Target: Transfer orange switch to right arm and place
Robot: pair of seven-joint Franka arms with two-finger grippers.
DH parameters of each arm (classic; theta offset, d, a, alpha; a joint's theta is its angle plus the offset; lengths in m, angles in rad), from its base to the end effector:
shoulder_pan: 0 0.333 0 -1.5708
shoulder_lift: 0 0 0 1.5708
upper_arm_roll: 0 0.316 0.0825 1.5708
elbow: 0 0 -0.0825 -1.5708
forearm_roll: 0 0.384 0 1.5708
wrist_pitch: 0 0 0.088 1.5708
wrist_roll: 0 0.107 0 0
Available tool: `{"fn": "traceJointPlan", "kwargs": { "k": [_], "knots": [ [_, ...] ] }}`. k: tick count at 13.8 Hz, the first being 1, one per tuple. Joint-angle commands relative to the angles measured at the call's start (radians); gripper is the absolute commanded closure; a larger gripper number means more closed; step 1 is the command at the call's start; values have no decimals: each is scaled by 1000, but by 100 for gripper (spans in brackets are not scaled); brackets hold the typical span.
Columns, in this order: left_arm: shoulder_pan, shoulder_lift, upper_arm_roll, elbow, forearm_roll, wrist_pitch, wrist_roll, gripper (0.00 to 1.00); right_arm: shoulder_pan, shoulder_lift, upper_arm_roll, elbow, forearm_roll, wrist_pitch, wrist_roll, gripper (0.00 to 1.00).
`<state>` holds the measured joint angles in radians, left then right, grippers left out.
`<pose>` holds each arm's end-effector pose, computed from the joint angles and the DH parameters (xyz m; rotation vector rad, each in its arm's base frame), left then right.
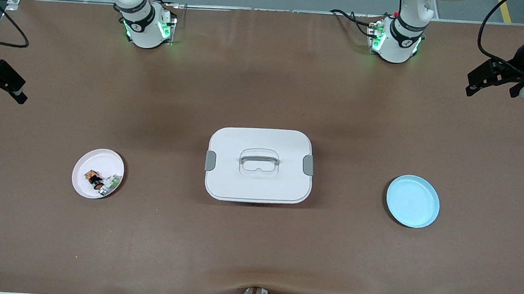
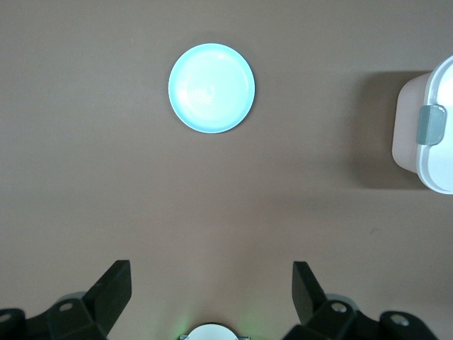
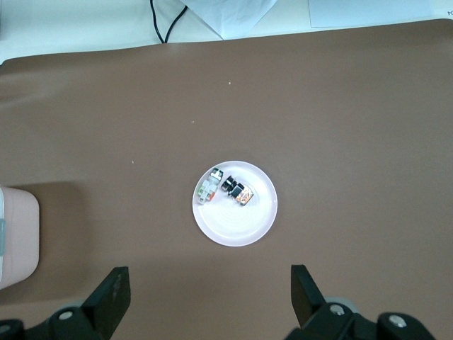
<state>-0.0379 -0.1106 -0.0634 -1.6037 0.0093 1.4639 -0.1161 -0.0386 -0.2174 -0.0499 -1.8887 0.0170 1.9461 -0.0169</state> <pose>0.5058 -0.0524 0.6586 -3.1218 -0.0252 0.0429 0.5144 -0.0470 0.6237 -3.0968 0.1177 -0.4297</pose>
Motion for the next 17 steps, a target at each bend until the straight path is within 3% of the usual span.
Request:
{"fn": "traceJointPlan", "kwargs": {
  "k": [1,9,17],
  "knots": [
    [4,-12,2,11,5,-22,1,0,2,-40,1,6,-5,-73,-11,0],
    [12,0,5,50,3,-22,9,0,0,19,-1,170,-5,-284,-9,0],
    [9,14,2,65,5,-22,15,0,0,24,-1,195,-6,-369,-11,0]
  ]
}}
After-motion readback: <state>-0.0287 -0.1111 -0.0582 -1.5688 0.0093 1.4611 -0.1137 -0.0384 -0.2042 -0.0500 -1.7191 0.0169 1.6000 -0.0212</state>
